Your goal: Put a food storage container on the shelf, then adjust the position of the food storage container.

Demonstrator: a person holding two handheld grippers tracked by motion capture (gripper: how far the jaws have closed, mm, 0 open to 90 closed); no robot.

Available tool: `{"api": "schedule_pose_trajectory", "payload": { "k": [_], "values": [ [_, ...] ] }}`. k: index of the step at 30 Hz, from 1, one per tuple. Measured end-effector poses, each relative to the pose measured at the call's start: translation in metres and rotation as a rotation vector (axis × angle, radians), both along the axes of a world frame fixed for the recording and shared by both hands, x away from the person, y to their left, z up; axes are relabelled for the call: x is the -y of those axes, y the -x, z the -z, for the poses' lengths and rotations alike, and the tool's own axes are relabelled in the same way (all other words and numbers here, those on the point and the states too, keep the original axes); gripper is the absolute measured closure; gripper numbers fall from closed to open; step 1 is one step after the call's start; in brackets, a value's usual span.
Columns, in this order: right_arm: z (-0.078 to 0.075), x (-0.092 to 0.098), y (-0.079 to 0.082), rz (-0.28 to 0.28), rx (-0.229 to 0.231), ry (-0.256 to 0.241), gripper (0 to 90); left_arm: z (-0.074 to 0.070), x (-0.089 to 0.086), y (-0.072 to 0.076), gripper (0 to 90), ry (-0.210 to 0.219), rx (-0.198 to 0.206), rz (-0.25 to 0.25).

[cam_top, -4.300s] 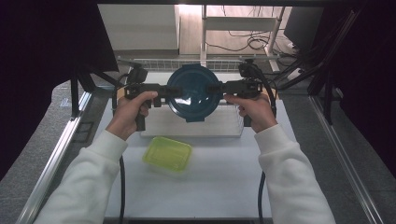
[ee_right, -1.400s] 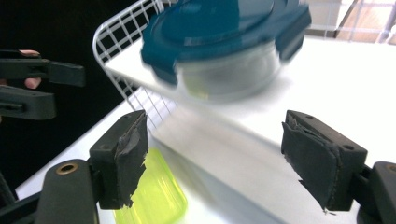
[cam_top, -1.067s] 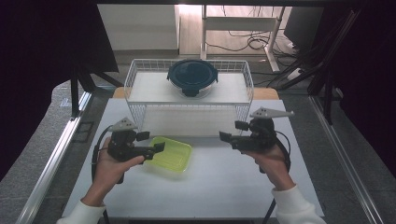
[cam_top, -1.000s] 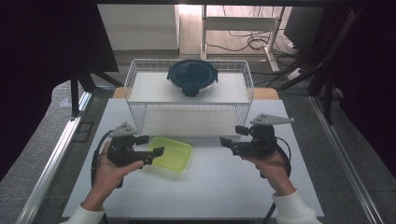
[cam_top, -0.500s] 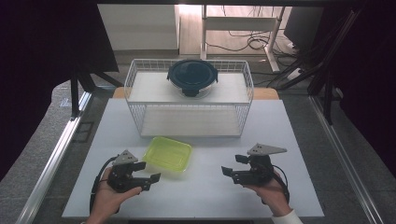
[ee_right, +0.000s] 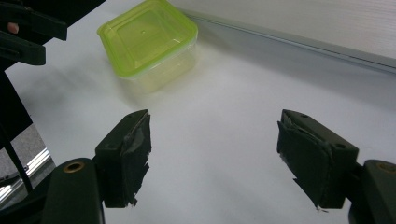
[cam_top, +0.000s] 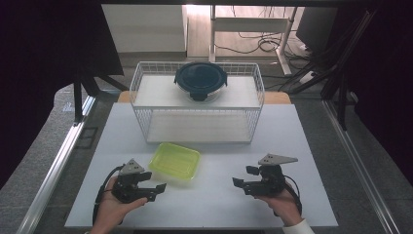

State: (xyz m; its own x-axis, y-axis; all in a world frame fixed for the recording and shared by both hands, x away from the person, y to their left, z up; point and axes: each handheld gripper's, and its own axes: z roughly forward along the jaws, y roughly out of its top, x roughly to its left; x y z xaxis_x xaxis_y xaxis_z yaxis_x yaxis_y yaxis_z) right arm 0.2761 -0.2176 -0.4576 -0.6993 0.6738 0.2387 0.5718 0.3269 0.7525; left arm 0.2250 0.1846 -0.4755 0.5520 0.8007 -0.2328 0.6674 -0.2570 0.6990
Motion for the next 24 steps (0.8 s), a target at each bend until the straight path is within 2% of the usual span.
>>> {"api": "schedule_pose_trajectory", "payload": {
  "k": [5,13,17,21,24],
  "values": [
    [0.000,0.001,0.000,0.002,-0.002,-0.003,26.2,-0.001,-0.004,-0.003,27.8,0.010,-0.004,-0.012],
    [0.000,0.002,-0.001,0.013,-0.016,0.001,26.5,-0.018,-0.014,-0.010,27.7,0.042,0.025,-0.045],
    [0.001,0.004,-0.003,0.025,-0.025,0.006,27.1,-0.021,-0.016,-0.017,27.8,0.036,0.015,-0.044],
    [0.001,0.005,-0.004,0.036,-0.028,0.004,27.9,-0.021,-0.020,-0.030,28.4,0.010,0.003,-0.066],
    [0.002,0.007,-0.005,0.040,-0.027,0.004,28.0,-0.019,-0.025,-0.041,30.2,0.009,-0.014,-0.084]
  ]
}}
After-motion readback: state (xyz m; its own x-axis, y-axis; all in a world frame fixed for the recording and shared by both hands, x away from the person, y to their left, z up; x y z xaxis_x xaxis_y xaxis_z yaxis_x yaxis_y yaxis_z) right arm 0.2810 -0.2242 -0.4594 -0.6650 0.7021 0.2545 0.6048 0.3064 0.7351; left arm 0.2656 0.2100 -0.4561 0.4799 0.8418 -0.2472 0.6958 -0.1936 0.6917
